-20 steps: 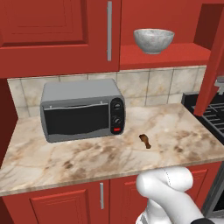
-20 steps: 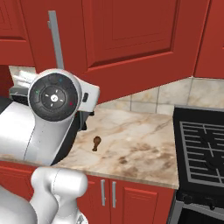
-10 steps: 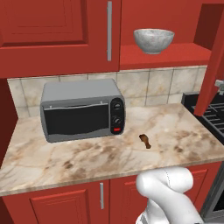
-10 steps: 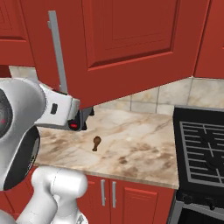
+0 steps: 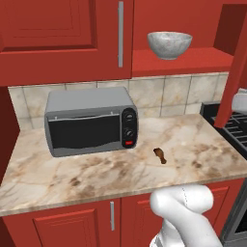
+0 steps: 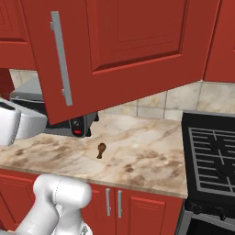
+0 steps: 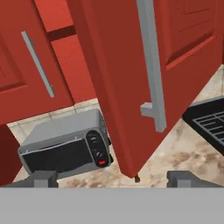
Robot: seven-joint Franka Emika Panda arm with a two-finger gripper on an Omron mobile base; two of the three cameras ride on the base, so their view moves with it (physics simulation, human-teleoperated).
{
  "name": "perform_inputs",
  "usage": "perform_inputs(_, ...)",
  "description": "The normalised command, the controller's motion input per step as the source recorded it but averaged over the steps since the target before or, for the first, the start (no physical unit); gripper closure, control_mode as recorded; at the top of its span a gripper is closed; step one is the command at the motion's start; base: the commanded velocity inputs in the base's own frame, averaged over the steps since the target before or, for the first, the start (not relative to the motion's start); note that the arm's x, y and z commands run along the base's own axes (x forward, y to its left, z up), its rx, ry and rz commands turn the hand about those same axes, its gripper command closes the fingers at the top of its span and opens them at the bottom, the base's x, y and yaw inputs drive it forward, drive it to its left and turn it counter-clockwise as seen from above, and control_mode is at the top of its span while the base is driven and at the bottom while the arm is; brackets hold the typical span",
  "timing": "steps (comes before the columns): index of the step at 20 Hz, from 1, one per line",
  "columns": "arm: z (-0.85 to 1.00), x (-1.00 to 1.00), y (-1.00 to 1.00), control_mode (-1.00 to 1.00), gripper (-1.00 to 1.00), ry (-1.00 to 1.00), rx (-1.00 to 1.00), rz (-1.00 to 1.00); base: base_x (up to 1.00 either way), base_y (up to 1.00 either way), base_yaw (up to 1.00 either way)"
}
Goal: Retrieve the bowl from the cabinet, then place the raw meat into the bowl to avoid contamination.
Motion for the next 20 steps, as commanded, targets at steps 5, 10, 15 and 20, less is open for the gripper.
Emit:
perform_inputs(5,0.01,-0.13,0.32,-1.0,-1.0,0.12,-0.14,-0.18,0.0,0.0,0.0)
perform_inputs(10,-0.09,0.63,0.46,-1.0,-1.0,0.19,-0.35,-0.01,0.0,0.0,0.0)
perform_inputs(15,-0.22,0.52,0.46,-1.0,-1.0,0.28,-0.44,0.0,0.0,0.0,0.0)
perform_inputs(20,-0.18,0.55,0.38,-1.0,-1.0,0.36,-0.43,0.0,0.0,0.0,0.0)
